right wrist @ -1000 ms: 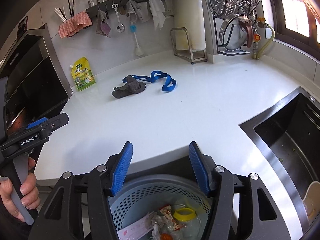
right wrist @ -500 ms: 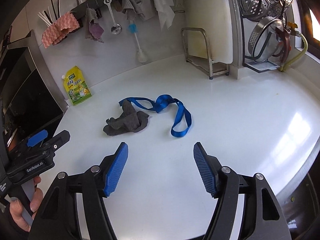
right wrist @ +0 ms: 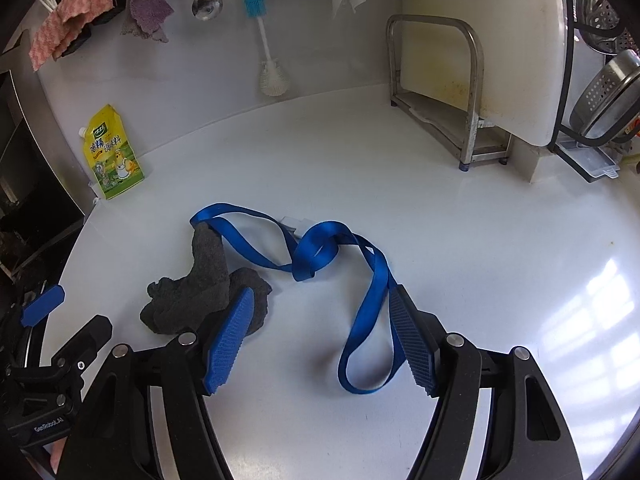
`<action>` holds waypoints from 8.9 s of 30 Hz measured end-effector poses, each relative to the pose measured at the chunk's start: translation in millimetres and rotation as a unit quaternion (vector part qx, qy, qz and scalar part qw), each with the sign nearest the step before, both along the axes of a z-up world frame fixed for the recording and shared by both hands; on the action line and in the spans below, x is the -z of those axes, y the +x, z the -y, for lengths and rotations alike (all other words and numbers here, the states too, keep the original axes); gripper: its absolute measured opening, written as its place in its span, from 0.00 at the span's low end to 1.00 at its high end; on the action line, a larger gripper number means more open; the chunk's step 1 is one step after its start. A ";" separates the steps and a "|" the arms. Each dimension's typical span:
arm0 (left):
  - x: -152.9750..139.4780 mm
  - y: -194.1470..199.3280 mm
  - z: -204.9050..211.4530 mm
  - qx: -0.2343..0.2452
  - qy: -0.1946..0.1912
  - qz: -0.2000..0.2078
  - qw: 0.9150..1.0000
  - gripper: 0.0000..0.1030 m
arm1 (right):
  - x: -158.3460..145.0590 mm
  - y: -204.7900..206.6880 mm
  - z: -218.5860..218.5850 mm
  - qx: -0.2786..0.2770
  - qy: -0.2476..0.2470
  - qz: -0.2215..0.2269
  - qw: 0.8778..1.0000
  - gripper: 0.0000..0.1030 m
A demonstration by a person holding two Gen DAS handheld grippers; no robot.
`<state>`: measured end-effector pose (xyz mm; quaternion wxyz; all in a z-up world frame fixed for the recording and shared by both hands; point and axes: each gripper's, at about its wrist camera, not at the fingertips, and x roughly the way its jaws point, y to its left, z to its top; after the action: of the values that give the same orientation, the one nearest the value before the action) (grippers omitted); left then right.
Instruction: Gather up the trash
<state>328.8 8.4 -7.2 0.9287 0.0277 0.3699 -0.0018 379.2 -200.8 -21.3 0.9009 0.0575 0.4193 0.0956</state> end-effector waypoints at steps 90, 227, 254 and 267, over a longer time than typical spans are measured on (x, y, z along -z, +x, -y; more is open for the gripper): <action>10.1 3.2 55.4 0.082 -0.023 -0.033 0.996 0.14 | -18.9 -82.5 34.3 0.018 0.022 0.038 0.999 0.03; 62.1 -355.3 42.1 0.092 -0.003 -0.039 0.995 0.94 | 55.5 -475.4 7.7 0.144 -0.014 0.025 0.989 0.65; 62.4 -355.2 41.0 0.092 -0.004 -0.042 0.995 0.94 | 55.4 -476.0 3.3 0.141 -0.016 0.024 0.990 0.65; 62.6 -357.3 44.4 0.093 0.001 -0.039 0.995 0.94 | 56.6 -476.4 3.6 0.142 -0.016 0.025 0.989 0.65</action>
<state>-28.4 -36.0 -69.8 0.9091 0.0630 0.4020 -0.0893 -97.1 -204.4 -77.9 0.9164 0.0997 0.3858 -0.0385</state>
